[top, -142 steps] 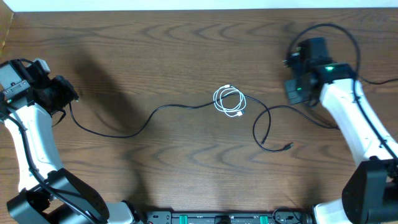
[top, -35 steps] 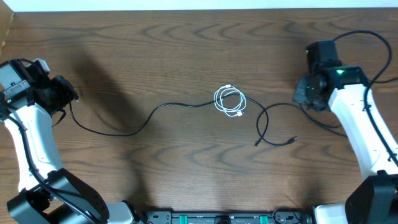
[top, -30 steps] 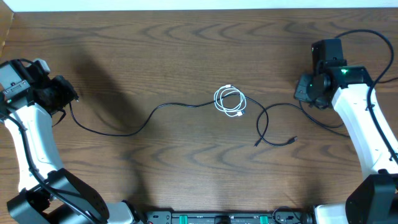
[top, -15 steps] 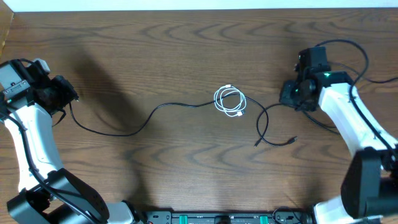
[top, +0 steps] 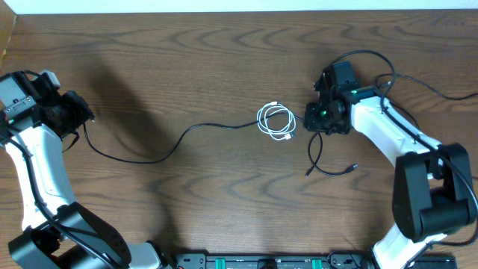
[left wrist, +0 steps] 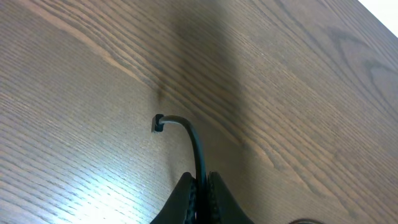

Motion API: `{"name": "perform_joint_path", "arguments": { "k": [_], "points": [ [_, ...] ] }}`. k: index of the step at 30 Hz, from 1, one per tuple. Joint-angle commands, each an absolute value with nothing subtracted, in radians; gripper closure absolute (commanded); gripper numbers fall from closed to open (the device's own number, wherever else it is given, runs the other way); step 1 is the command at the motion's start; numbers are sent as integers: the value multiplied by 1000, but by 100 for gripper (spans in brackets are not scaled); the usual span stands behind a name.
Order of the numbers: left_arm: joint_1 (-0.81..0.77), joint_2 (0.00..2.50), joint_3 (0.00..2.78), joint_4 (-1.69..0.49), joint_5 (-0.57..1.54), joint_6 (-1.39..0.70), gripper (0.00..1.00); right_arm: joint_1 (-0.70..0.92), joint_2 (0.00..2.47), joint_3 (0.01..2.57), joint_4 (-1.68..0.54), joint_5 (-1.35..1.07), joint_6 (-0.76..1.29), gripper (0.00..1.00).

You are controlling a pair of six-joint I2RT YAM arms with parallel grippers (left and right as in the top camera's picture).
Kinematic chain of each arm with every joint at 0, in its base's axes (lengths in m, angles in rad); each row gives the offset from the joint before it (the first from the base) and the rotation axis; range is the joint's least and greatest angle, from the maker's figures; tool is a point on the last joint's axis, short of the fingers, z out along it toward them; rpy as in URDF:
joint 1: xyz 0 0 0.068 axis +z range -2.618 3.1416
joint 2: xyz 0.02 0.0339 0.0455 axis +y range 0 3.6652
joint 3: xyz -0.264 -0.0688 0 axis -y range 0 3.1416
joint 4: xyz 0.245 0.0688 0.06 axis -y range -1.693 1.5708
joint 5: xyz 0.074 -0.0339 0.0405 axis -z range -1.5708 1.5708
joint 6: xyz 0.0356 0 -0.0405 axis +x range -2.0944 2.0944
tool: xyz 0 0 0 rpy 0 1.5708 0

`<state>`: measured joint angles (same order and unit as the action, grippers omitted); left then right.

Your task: Untangle cables

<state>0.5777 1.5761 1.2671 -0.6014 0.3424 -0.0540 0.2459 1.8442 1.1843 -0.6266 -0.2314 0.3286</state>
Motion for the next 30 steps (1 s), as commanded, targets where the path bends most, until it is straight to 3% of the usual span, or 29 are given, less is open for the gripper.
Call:
{"name": "perform_joint_path", "arguments": {
  "k": [1,6,24,30],
  "points": [
    [575,1569,1274,-601,348,-46,92,241,1886,1182,-626,-227,321,76],
    [575,1569,1274,-601,348,-45,92,241,1900,1182,-671,-210,320,86],
    [575,1570,1274,-601,348,-42,92,134,1898,1182,-769,-163,290,89],
    [575,1570,1274,-601,348,-42,92,104,1898,1182,-796,-130,271,85]
  ]
}}
